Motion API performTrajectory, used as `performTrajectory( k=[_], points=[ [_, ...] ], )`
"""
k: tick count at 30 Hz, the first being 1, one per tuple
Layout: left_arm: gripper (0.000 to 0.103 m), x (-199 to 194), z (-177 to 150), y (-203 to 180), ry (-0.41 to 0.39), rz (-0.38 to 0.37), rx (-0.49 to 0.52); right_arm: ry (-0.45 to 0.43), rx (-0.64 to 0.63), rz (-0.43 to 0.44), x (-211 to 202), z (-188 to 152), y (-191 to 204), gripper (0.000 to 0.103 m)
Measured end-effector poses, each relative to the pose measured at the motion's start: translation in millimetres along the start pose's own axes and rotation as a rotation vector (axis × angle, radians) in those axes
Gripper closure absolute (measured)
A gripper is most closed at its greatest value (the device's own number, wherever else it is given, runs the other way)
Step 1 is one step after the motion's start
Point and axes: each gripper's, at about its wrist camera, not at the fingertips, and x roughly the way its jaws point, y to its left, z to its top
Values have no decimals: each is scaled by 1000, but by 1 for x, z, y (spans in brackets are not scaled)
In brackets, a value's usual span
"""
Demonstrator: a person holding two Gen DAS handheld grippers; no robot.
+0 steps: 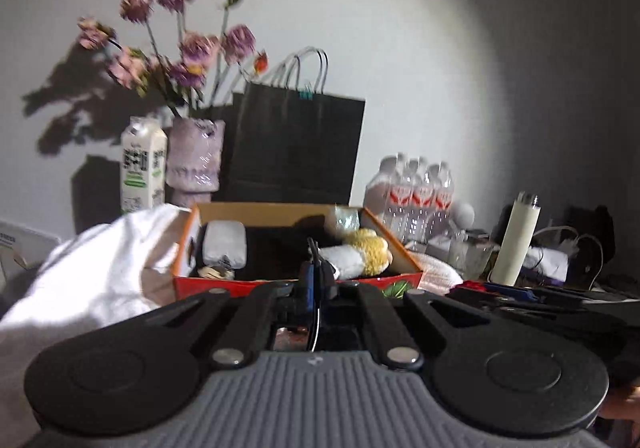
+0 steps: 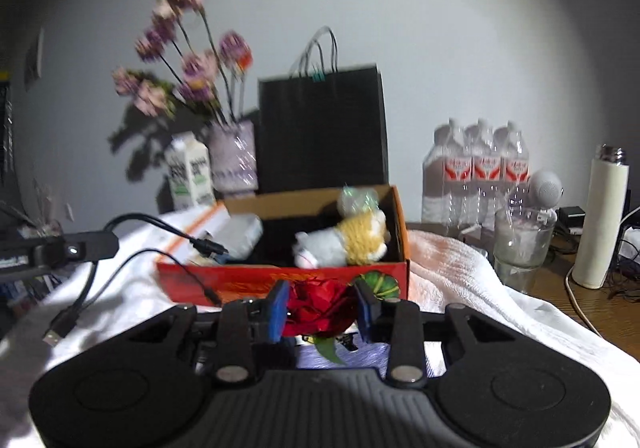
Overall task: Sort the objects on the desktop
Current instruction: 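Grasp the cable with the left tool while the right tool grasps the red rose, then lift the cable and rose over the box and release them inside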
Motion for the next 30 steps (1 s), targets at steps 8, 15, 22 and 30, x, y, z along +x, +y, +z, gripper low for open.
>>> performTrajectory(
  k=[8, 15, 22, 30],
  points=[
    [100, -65, -16, 0, -17, 27, 1, -5, 71, 56, -69, -17, 14, 70],
    [99, -110, -35, -6, -12, 1, -16, -4, 108, 78, -111, -37, 22, 70],
    [99, -120, -38, -11, -25, -16, -1, -8, 92, 104, -122, -42, 36, 70],
    [99, -94, -17, -8, -60, -23, 44, -12, 63, 109, -100, -25, 33, 70]
  ],
)
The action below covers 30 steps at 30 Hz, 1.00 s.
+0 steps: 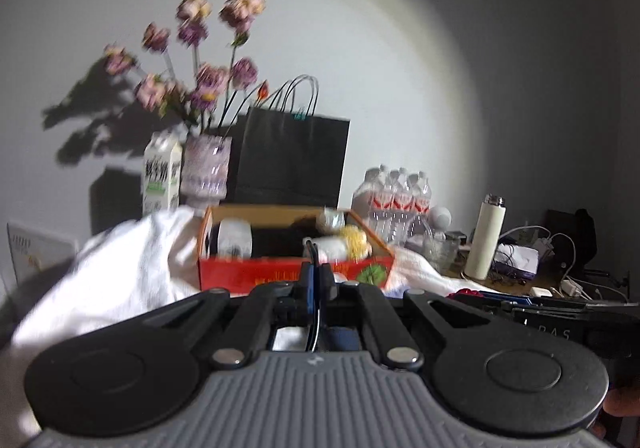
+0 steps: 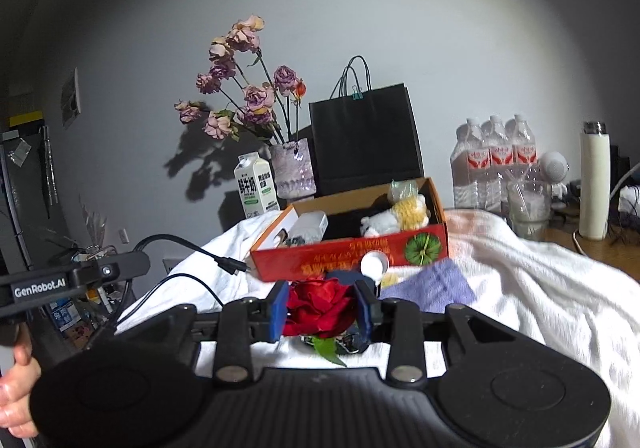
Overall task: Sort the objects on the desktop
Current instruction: 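Lift the cable and rose over the box and release them inside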
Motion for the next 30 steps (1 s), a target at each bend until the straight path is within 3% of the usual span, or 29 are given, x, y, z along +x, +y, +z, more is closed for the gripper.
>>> performTrajectory(
  k=[3, 8, 13, 16, 22, 27, 30],
  points=[
    [99, 29, 23, 2, -25, -9, 66, -16, -51, -17, 22, 24, -2, 70],
    [99, 99, 69, 16, -8, -43, 81, -29, -73, 8, 74, 79, -15, 70],
    [99, 186, 102, 33, 40, -31, 31, 14, -11, 37, 158, 134, -39, 70],
    [99, 244, 109, 46, 116, -83, -32, 67, 21, 18, 214, 155, -52, 70],
    [100, 354, 93, 79, 256, -124, -227, 206, 70, -53, 323, 156, -78, 70],
    [99, 423, 64, 103, 361, -62, -313, 290, 88, -100, 386, 136, -95, 70],
    [97, 446, 50, 107, 405, 27, -254, 318, 57, -127, 411, 126, -98, 70]
  ],
)
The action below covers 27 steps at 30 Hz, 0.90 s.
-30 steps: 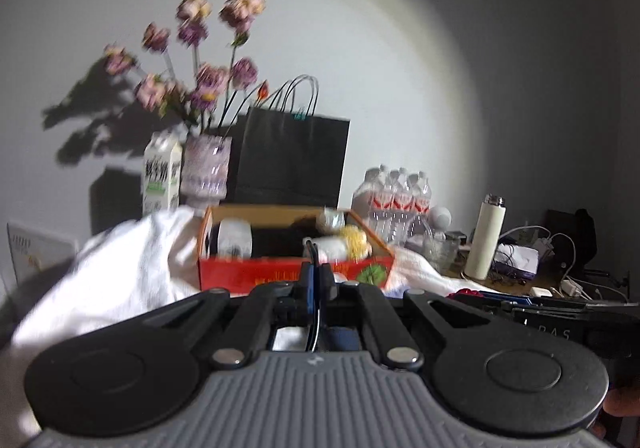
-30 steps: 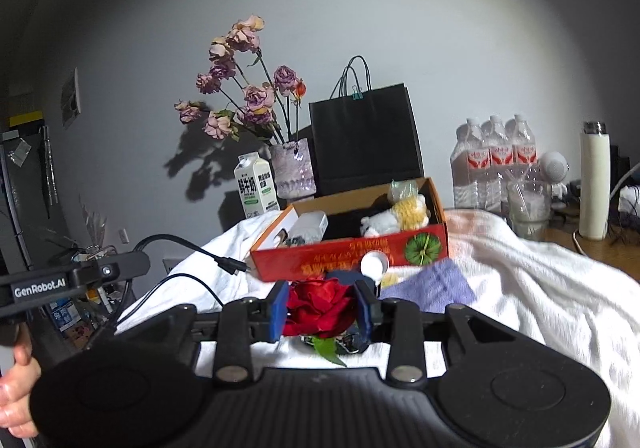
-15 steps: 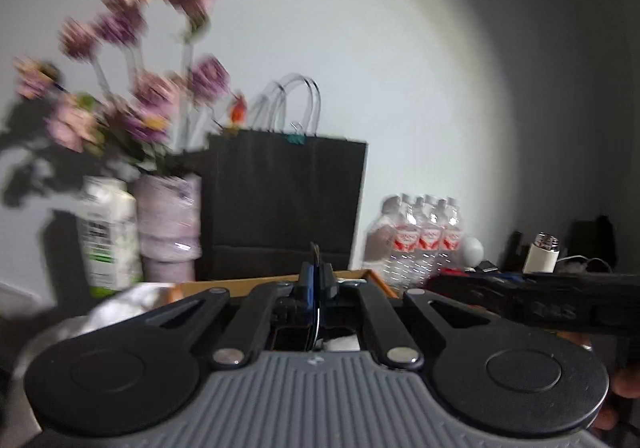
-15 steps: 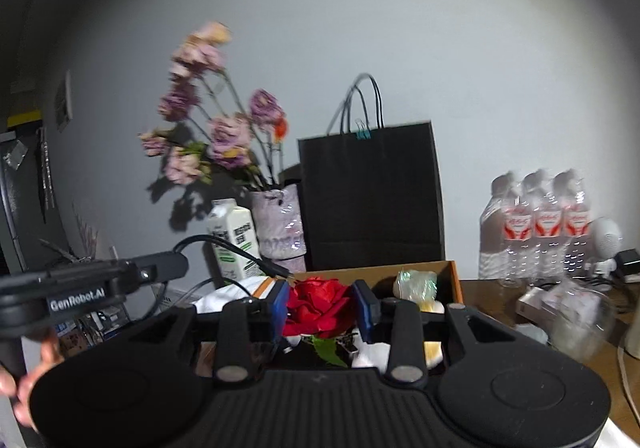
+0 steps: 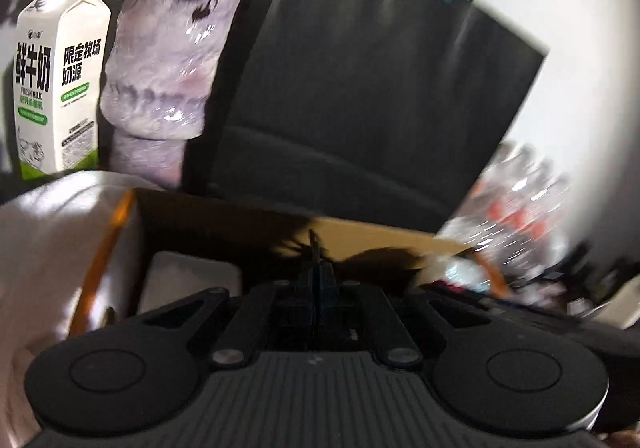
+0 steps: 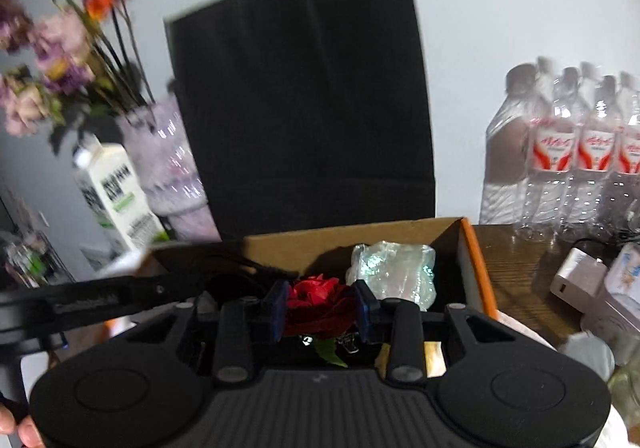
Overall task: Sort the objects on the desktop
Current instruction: 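Lift the cable and rose over the box and release them inside, then move both tools back toward the navy pouch and lavender bag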
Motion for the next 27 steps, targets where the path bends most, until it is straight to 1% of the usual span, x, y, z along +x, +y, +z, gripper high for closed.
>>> performTrajectory(
  k=[1, 2, 3, 4, 6, 7, 8, 9, 10, 12, 15, 17, 18, 19, 20, 22, 27],
  points=[
    [89, 5, -1, 1, 11, 34, 10, 8, -10, -10, 8, 0, 0, 68],
    [78, 8, -3, 2, 19, 59, 17, 17, -23, -16, 14, 0, 2, 66],
    [52, 10, -4, 3, 25, 59, 23, 26, -40, -16, 18, -1, 5, 64],
    [49, 11, -4, 3, 27, 44, 34, 35, -59, -22, 21, -1, 8, 61],
    [48, 7, -5, 3, 21, 53, 62, 37, -83, -53, 21, 0, 13, 57],
    [43, 4, -4, 3, 24, 58, 68, 34, -87, -68, 19, 0, 14, 52],
    [39, 0, -3, 4, 23, 66, 65, 26, -85, -75, 15, 0, 14, 49],
    [27, -5, -2, 4, 17, 74, 64, 16, -81, -68, 10, 0, 13, 46],
    [19, -11, -1, 4, 7, 75, 67, 8, -74, -59, 4, 0, 11, 45],
    [13, -25, 1, 3, -11, 82, 80, -4, -58, -50, -8, 1, 7, 39],
    [2, -48, 2, -4, -10, 134, 112, -5, -64, -61, -27, 2, 5, 37],
    [1, -66, -1, -9, -4, 177, 135, -8, -73, -70, -43, 0, 6, 37],
    [0, -74, -4, -12, 2, 192, 151, -6, -73, -73, -50, -1, 6, 34],
    [0, -83, -8, -14, 13, 204, 166, 1, -70, -75, -59, -2, 7, 28],
    [0, -91, -12, -16, 22, 218, 176, 3, -66, -74, -68, -5, 6, 26],
    [0, -106, -20, -17, 33, 243, 184, 0, -80, -66, -83, -12, 9, 25],
    [0, -138, -37, -13, 83, 276, 137, 14, -126, -89, -118, -34, 19, 25]
  ],
)
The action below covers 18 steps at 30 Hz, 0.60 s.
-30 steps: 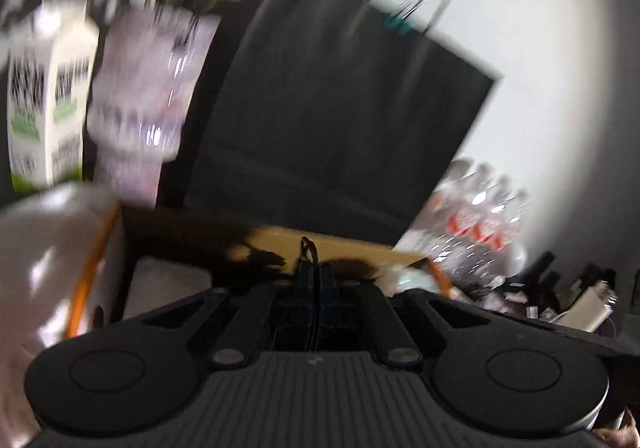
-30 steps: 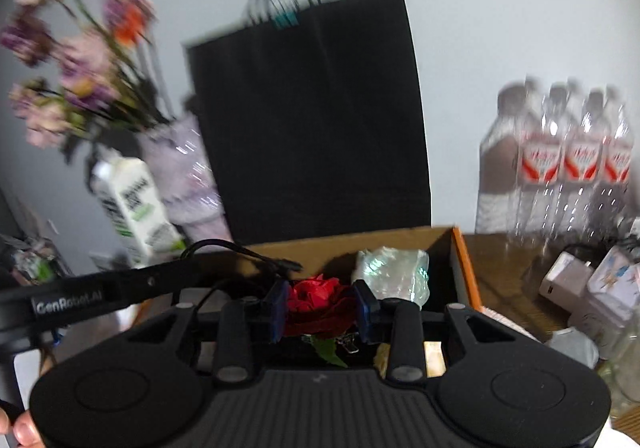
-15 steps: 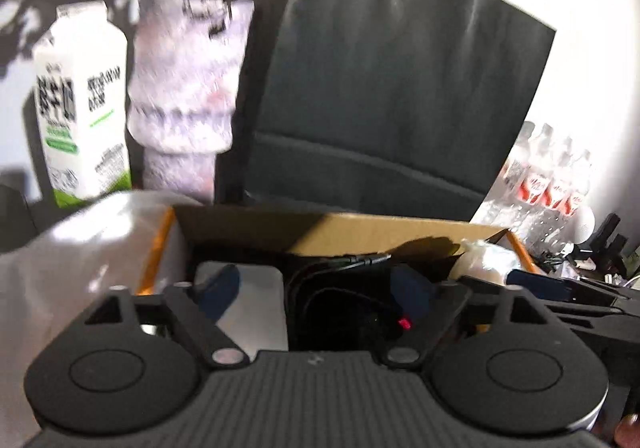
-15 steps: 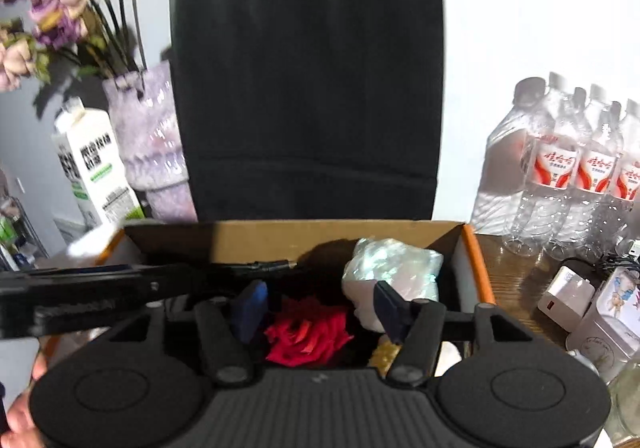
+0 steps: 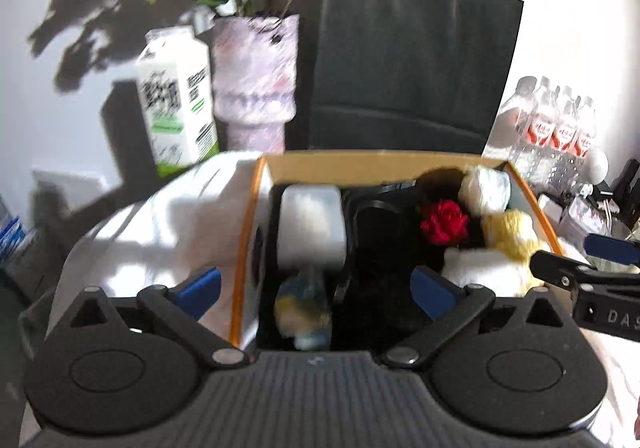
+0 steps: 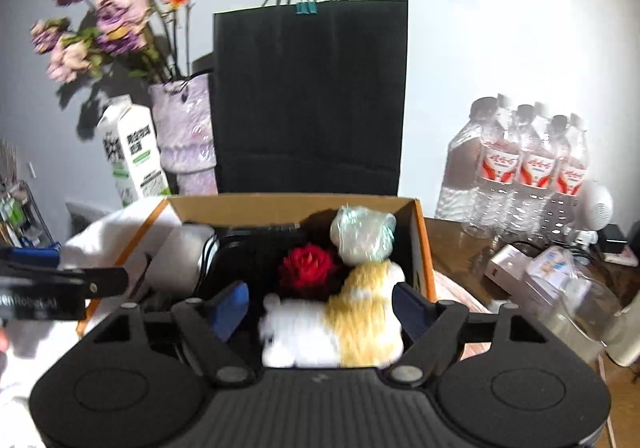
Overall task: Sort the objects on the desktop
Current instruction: 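Move both tools back toward the navy pouch and lavender bag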
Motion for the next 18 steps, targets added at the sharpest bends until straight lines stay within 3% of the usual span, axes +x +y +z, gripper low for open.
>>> performTrajectory(
  k=[7, 12, 16, 18],
  points=[
    [0, -46, -56, 6, -19, 2, 8, -5, 0, 20, -47, -46, 11, 20],
    [0, -93, -121, 3, -118, -8, 64, -45, -31, 34, -91, -96, 22, 19],
    [0, -137, -181, 11, -129, -122, -13, -99, -38, 64, -139, -152, 28, 15],
    [0, -160, -212, 13, -171, -135, -31, -110, -33, 60, -159, -181, 30, 13]
  ],
)
